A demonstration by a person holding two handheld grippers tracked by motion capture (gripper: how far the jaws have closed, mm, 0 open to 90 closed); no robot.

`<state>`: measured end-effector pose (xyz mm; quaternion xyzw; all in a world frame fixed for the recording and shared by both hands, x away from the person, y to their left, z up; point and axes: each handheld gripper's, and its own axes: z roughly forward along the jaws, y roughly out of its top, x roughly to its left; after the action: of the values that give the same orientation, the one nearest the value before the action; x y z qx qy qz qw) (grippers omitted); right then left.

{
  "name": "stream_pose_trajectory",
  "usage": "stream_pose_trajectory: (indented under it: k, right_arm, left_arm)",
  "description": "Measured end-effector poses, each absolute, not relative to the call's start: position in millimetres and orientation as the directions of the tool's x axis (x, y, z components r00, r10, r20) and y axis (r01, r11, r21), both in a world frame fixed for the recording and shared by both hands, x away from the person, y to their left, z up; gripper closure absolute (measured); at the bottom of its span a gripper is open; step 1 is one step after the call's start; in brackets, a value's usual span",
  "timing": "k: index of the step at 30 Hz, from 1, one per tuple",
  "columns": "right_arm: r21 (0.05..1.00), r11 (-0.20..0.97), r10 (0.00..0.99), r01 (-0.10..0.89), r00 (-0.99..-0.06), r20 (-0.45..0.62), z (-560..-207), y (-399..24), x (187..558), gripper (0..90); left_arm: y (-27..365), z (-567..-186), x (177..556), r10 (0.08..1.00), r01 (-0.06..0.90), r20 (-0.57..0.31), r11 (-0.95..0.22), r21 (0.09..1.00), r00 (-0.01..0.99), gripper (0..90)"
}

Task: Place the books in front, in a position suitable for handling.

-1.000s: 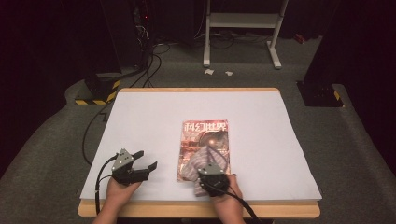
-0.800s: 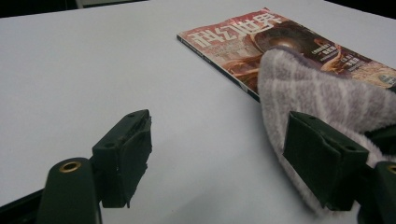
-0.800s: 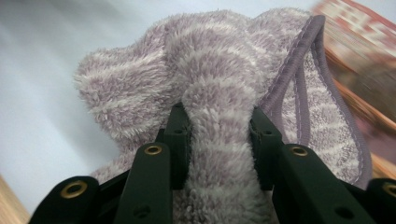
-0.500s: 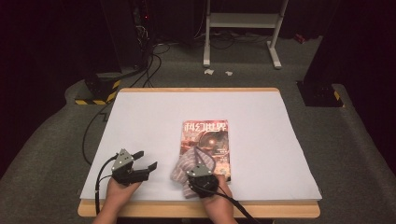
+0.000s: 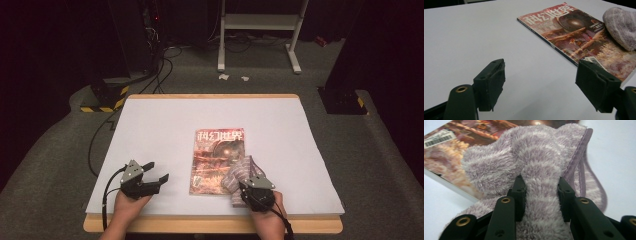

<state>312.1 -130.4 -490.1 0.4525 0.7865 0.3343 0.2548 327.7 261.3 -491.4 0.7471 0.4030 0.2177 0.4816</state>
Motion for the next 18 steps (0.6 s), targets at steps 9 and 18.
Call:
stream_pose_trajectory:
  k: [9, 18]
  right_arm:
    - [0.786, 0.313, 0.916, 0.533, -0.389, -0.101, -470, -157, 324, 66.9]
    - [0.793, 0.263, 0.952, 0.55, -0.281, -0.122, -449, -199, 357, 66.6]
  left_arm:
    - [262, -491, 328, 0.813, 0.394, -0.065, -0.208, 0.895, 0.578, 23.8]
    - [263, -491, 328, 0.814, 0.395, -0.067, -0.207, 0.895, 0.577, 23.8]
